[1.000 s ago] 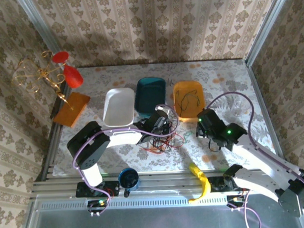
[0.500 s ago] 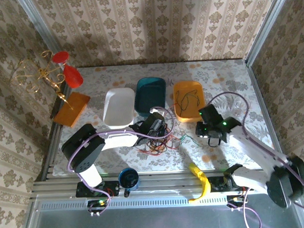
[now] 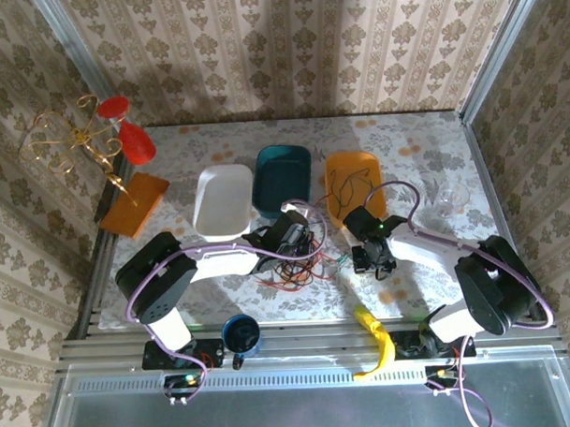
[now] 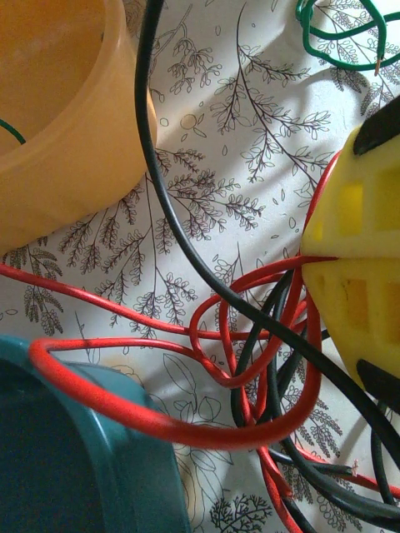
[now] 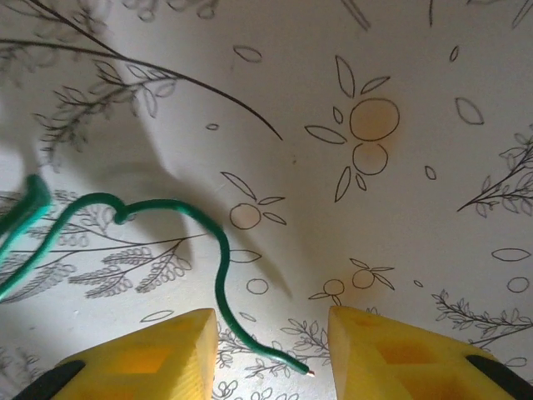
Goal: Untangle the cables
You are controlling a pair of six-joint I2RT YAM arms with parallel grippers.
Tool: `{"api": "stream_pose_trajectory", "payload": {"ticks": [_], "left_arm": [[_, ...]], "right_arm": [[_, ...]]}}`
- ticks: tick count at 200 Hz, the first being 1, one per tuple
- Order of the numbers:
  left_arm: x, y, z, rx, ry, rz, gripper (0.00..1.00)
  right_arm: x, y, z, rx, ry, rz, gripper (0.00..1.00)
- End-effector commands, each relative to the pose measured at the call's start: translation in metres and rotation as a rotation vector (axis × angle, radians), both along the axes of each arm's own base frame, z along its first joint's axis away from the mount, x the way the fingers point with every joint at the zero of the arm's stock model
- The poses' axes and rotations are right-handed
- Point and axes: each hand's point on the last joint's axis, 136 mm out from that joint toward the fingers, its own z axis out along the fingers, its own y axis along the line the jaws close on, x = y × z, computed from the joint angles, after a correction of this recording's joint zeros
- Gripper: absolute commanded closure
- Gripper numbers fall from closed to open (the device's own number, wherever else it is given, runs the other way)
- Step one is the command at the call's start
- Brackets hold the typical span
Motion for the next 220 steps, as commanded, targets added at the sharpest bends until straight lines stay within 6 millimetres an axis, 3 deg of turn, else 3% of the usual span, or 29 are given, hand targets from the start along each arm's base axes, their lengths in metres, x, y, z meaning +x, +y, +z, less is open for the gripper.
{"api": "stream_pose_trajectory", "payload": {"ticks": [1,24,37,45,77,116,147,189,220], "left_arm": [[0.004,-0.002,0.012,-0.022,-0.019,0.003,1.00],[0.005,-0.002,0.012,-0.023,-0.016,0.006,1.00],[0.005,-0.002,0.012,-0.023,-0.017,0.009,1.00],[0.006,-0.001,0.012,-0.022,-0.019,0.015,1.00],[0.009,0.012,0.005,0.035,0.005,0.076,1.00],[0.009,0.026,-0.011,0.102,0.045,0.122,1.00],[0.005,0.032,-0.022,0.122,0.068,0.133,1.00],[0.001,0.043,-0.031,0.147,0.081,0.145,1.00],[-0.001,0.054,-0.034,0.165,0.088,0.154,1.00]], "right_arm": [[0.002,0.002,-0.007,-0.011,0.008,-0.012,0.59],[0.006,0.009,-0.012,-0.026,0.012,0.021,0.64],[0.007,0.011,-0.012,-0.040,0.011,0.032,0.90],[0.008,0.010,-0.011,-0.045,0.006,0.028,1.00],[0.011,0.006,0.011,-0.030,-0.068,0.012,1.00],[0.019,0.013,0.068,0.093,-0.238,0.029,1.00],[0.024,0.011,0.101,0.176,-0.325,-0.001,1.00],[0.032,-0.008,0.124,0.257,-0.377,-0.103,1.00],[0.034,-0.019,0.127,0.267,-0.380,-0.135,1.00]]}}
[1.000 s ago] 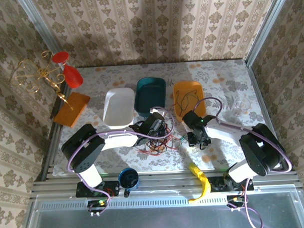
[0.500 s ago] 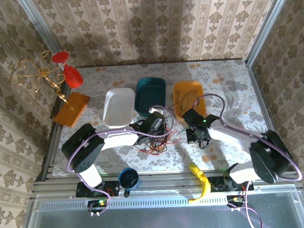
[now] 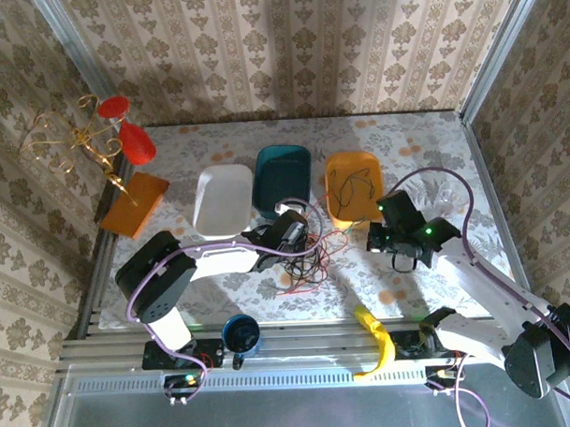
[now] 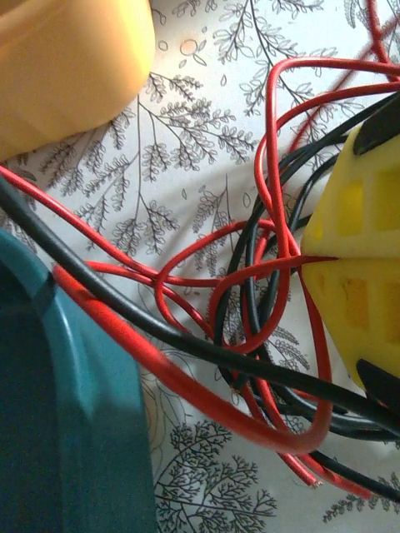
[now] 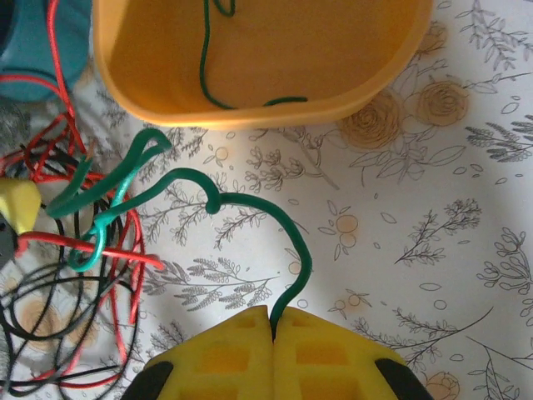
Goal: Untangle the cables
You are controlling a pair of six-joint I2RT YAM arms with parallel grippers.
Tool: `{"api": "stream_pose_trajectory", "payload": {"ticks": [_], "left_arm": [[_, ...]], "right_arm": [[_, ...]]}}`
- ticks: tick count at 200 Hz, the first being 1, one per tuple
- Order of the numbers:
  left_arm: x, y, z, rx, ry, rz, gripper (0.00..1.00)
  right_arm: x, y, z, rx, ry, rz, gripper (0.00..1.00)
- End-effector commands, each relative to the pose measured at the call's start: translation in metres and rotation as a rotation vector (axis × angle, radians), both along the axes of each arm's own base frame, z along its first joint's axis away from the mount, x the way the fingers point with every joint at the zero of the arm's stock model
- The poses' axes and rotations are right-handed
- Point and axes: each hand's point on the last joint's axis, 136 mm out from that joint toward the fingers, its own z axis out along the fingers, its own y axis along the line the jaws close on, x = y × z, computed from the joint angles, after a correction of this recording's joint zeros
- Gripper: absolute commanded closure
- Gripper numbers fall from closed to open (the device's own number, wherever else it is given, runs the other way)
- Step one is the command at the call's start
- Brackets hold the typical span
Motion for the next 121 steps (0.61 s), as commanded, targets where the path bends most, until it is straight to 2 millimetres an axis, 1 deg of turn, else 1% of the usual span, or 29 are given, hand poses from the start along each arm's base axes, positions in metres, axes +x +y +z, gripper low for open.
{"api": "stream_pose_trajectory", "payload": {"ticks": [1,19,36,73,92,121], "left_arm": [[-0.005,0.031,-0.021,0.095,0.043,0.047,1.00],[-0.005,0.037,-0.015,0.088,0.029,0.044,1.00],[-0.005,0.047,-0.009,0.079,0.016,0.056,1.00],[-0.002,0.089,-0.002,0.075,0.005,0.157,1.00],[-0.003,0.110,0.002,0.086,-0.007,0.201,1.00],[-0.005,0.136,0.010,0.076,-0.023,0.263,1.00]], "right_arm": [[0.001,-0.006,0.014,0.017,-0.015,-0.015,1.00],[-0.001,-0.015,0.009,-0.031,0.002,-0.036,1.00],[-0.002,-0.031,0.006,-0.097,0.014,-0.090,1.00],[-0.005,-0.061,0.007,-0.150,0.013,-0.224,1.00],[-0.006,-0.073,0.007,-0.163,0.017,-0.276,1.00],[-0.008,-0.084,0.004,-0.182,0.036,-0.321,1.00]]}}
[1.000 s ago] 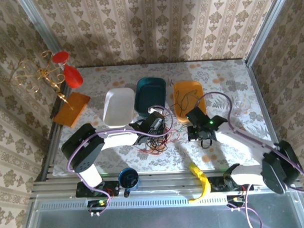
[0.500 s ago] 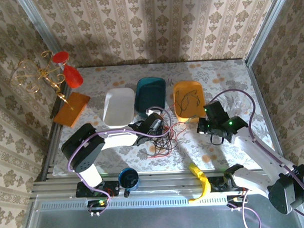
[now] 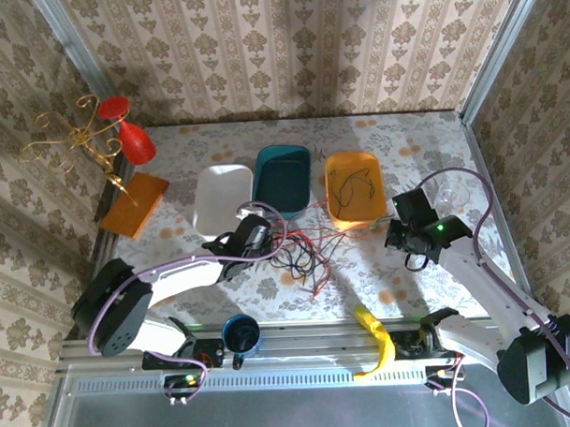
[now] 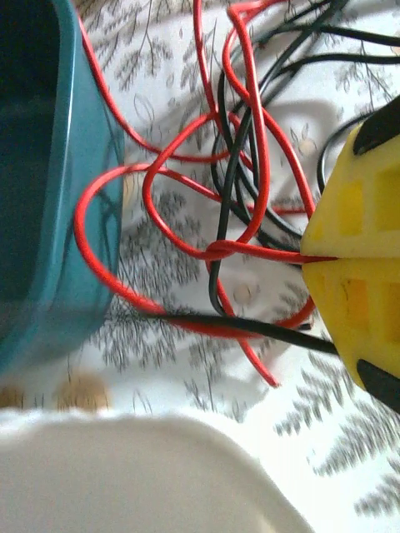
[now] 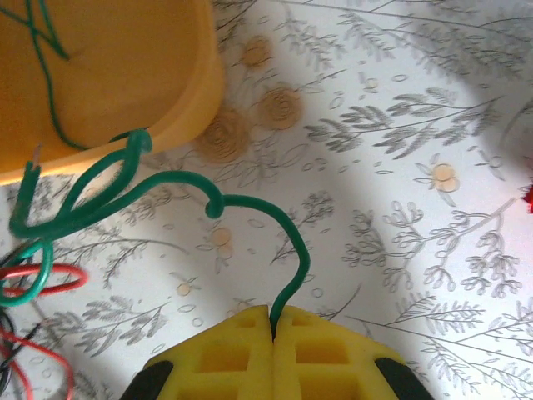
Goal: Untangle the cables
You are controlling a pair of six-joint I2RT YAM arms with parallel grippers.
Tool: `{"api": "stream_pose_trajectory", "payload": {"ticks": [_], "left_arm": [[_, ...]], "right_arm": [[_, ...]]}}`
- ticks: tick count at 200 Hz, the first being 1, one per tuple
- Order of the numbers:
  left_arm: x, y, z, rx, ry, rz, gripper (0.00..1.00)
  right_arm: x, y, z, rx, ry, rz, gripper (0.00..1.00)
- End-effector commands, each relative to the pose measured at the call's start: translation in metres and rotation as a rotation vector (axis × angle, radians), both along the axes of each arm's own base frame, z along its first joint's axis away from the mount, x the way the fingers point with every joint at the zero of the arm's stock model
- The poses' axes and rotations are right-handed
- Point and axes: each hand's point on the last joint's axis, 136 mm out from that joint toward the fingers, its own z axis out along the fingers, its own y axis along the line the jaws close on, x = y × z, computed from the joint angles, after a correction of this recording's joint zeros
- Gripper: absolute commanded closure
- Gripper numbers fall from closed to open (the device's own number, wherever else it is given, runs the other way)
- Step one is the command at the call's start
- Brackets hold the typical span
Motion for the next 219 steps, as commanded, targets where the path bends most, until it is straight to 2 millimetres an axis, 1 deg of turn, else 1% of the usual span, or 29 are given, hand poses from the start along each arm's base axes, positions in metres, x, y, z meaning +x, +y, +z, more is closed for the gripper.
{"api": "stream_pose_trajectory", "payload": {"ticks": [1,37,60,90,123,140,162,193,203,219], "left_arm": [[-0.005,0.037,-0.004,0.058,0.010,0.089,1.00],[-0.006,0.064,0.007,0.037,-0.015,0.157,1.00],[-0.007,0.074,0.012,0.038,-0.028,0.179,1.00],[-0.010,0.093,0.012,0.021,-0.018,0.252,1.00],[-0.014,0.116,0.011,0.016,-0.021,0.347,1.00],[-0.016,0.122,0.011,0.014,-0.026,0.375,1.00],[-0.018,0.125,0.010,0.024,-0.022,0.382,1.00],[-0.021,0.133,0.008,0.053,-0.014,0.406,1.00],[-0.022,0.135,0.009,0.061,-0.015,0.414,1.00],[-0.022,0.133,0.011,0.063,-0.020,0.398,1.00]], "right_arm": [[-0.002,-0.022,0.011,-0.058,-0.013,-0.098,1.00],[-0.007,-0.039,0.003,-0.096,0.029,-0.171,1.00],[-0.011,-0.048,0.000,-0.106,0.044,-0.214,1.00],[-0.017,-0.066,-0.002,-0.129,0.059,-0.284,1.00],[-0.022,-0.091,0.000,-0.138,0.064,-0.379,1.00],[-0.021,-0.103,0.001,-0.112,0.061,-0.431,1.00],[-0.020,-0.121,0.004,-0.090,0.059,-0.510,1.00],[-0.019,-0.138,0.005,-0.028,0.064,-0.618,1.00],[-0.017,-0.140,0.004,0.008,0.065,-0.637,1.00],[-0.009,-0.136,0.004,0.049,0.053,-0.629,1.00]]}}
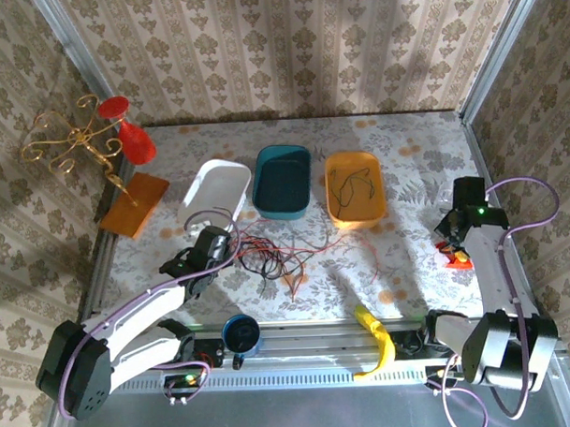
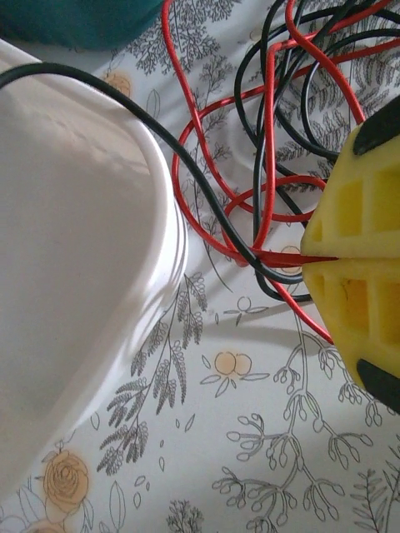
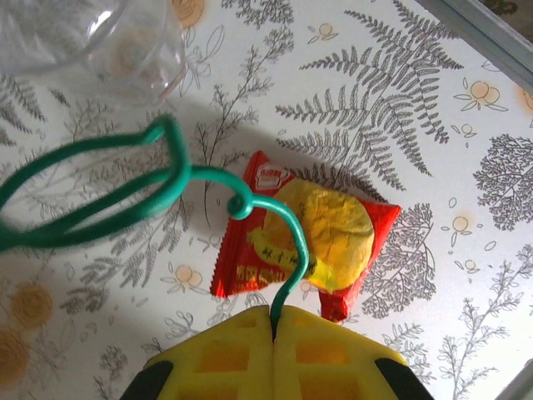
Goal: Untangle the cables
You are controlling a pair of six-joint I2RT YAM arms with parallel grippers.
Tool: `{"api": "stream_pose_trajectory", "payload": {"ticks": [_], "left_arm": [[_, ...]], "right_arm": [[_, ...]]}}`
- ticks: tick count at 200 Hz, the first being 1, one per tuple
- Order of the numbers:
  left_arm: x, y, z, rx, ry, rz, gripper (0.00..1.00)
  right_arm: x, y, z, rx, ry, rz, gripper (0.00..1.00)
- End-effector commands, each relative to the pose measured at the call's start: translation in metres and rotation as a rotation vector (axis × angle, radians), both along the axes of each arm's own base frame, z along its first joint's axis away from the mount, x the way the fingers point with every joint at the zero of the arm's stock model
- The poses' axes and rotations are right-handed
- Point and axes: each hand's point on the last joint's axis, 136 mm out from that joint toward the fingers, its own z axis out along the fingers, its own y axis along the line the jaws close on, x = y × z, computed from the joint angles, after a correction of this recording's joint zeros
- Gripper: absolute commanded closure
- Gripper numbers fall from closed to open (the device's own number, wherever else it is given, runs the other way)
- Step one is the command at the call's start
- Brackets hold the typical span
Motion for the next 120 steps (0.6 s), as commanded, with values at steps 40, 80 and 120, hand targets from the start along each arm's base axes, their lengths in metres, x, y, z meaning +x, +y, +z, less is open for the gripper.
{"api": "stream_pose_trajectory", "payload": {"ticks": [40,80,120], "left_arm": [[0.009,-0.023,0.011,-0.043,-0.056,-0.112,1.00],[0.020,-0.061,0.028,-0.079,-0.119,-0.218,1.00],[0.028,-0.080,0.027,-0.078,-0.108,-0.230,1.00]], "right_arm": [[0.072,0.081,0.030,0.244,-0.313,0.267,1.00],[0.123,0.179,0.038,0.361,-0.336,0.564,1.00],[0.159,0.209,0.006,0.358,-0.200,0.640,1.00]]}}
